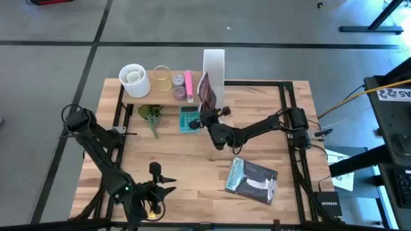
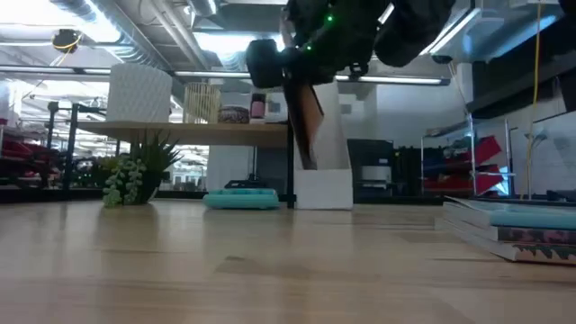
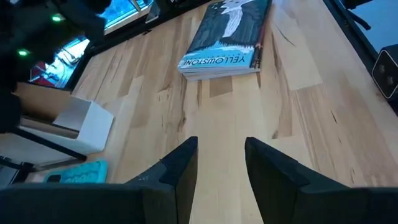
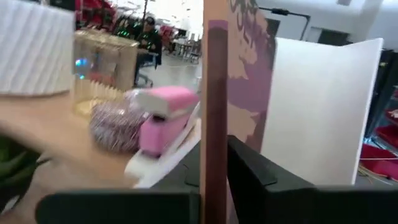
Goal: Stock shelves
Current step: Put the purple book into the white bookshelf
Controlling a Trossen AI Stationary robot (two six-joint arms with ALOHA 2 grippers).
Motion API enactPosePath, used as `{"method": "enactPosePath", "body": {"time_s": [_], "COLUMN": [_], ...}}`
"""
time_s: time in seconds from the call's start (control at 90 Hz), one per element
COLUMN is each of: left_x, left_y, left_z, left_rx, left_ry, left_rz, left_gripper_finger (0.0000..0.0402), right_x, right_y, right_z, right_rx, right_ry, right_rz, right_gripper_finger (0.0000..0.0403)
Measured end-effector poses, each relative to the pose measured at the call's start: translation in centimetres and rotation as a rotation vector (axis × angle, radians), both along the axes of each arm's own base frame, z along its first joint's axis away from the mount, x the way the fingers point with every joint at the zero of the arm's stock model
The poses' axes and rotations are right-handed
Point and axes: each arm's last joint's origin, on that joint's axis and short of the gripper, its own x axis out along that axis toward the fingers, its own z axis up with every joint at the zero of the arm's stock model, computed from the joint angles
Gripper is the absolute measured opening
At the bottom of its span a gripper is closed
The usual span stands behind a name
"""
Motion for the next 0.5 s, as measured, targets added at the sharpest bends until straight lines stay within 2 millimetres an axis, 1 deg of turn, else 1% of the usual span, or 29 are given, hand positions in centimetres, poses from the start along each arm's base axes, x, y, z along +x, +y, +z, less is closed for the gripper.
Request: {"method": "enactPosePath", "body": {"time_s": [0.1, 0.2, 0.3, 0.5], "left_x": [0.0, 0.0, 0.0, 0.0], "left_y": [0.0, 0.0, 0.0, 0.0], "left_z": [0.0, 0.0, 0.0, 0.0], "left_rx": [0.002, 0.002, 0.002, -0.007], "left_ry": [0.001, 0.002, 0.002, -0.001], "left_rz": [0.000, 0.000, 0.000, 0.005], "left_gripper_finger": [0.0118, 0.0118, 0.0118, 0.0118], "right_x": [-0.2, -0.3, -0.3, -0.1], "right_y": [-0.4, -0.7, -1.2, -3.0], "right_z": [0.9, 1.6, 1.6, 1.3], "right_rx": [-0.033, -0.079, -0.092, -0.105], "right_ry": [-0.026, -0.003, 0.019, 0.048], "right_rz": [-0.001, 0.007, -0.001, 0.002], "right_gripper_finger": [0.0028, 0.0028, 0.0028, 0.0028]}}
